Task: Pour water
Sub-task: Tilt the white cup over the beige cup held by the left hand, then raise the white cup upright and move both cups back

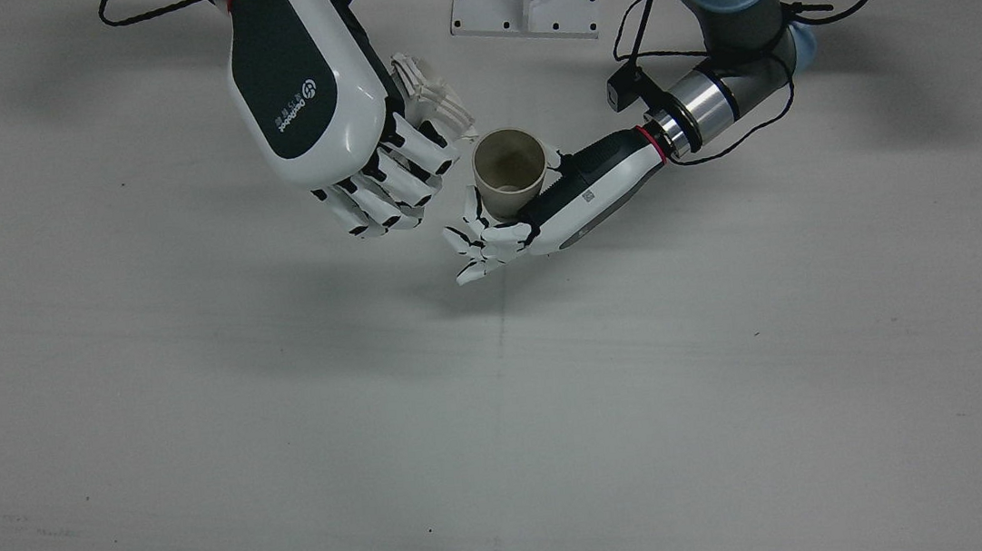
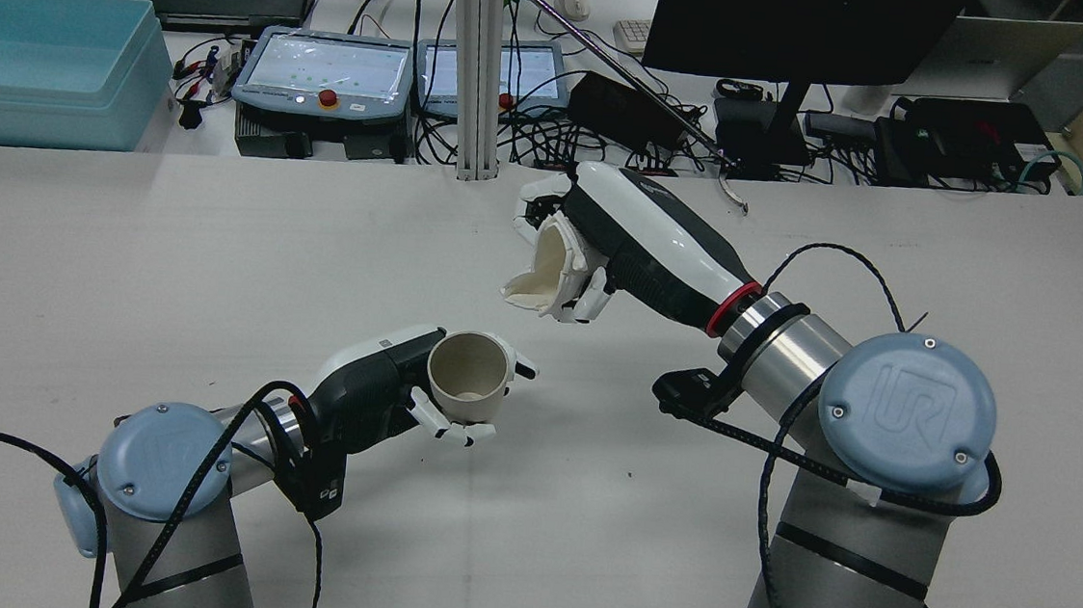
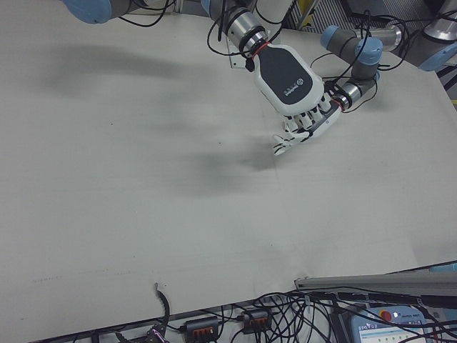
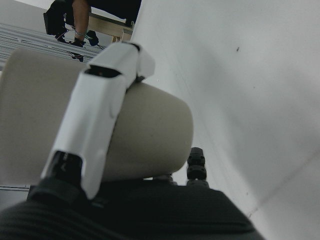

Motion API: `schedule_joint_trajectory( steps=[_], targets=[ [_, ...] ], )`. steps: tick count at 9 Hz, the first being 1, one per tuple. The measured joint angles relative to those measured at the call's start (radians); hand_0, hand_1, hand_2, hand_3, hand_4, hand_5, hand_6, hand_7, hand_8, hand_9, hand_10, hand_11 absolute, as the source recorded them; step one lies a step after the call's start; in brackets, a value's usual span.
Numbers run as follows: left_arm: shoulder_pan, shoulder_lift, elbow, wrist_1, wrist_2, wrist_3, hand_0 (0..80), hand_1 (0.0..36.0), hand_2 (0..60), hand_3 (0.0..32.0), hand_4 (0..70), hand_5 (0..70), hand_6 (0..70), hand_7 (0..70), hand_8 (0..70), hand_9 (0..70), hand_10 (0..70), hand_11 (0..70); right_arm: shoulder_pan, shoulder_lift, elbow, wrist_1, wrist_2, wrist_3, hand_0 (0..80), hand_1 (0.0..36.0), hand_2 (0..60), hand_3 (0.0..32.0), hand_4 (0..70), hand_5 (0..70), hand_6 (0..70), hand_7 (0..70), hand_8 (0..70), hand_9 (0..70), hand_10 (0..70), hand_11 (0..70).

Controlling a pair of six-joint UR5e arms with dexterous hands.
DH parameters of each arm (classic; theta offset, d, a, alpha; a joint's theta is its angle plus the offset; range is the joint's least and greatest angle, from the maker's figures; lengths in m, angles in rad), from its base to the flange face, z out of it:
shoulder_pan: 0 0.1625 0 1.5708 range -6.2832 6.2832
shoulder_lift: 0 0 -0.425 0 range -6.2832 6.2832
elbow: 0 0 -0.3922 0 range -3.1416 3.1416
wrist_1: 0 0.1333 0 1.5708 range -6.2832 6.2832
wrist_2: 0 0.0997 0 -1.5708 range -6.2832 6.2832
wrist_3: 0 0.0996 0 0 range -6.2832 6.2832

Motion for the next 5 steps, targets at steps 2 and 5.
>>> schedule_joint_trajectory(
  steps=[2, 5],
  targets=[
    [-0.003, 0.000, -0.004, 0.007, 0.000, -0.002, 80.0, 36.0, 60.0, 0.0, 70.0, 70.0, 21.0, 32.1, 8.7, 7.1, 7.6, 14.4, -0.015, -0.012, -0.010, -0.001, 0.001, -0.008, 80.0, 36.0, 60.0, 0.0, 30.3, 70.0, 49.6, 70.0, 36.9, 49.4, 35.9, 54.9],
    [-0.029, 0.005, -0.039, 0.010, 0.000, -0.015, 80.0, 36.0, 60.0, 0.0, 70.0, 70.0, 19.4, 30.9, 8.1, 6.7, 7.8, 14.8, 0.107, -0.097, 0.077, 0.001, -0.006, 0.128, 80.0, 36.0, 60.0, 0.0, 22.2, 70.0, 48.2, 67.9, 36.6, 48.9, 40.5, 60.8]
  ],
)
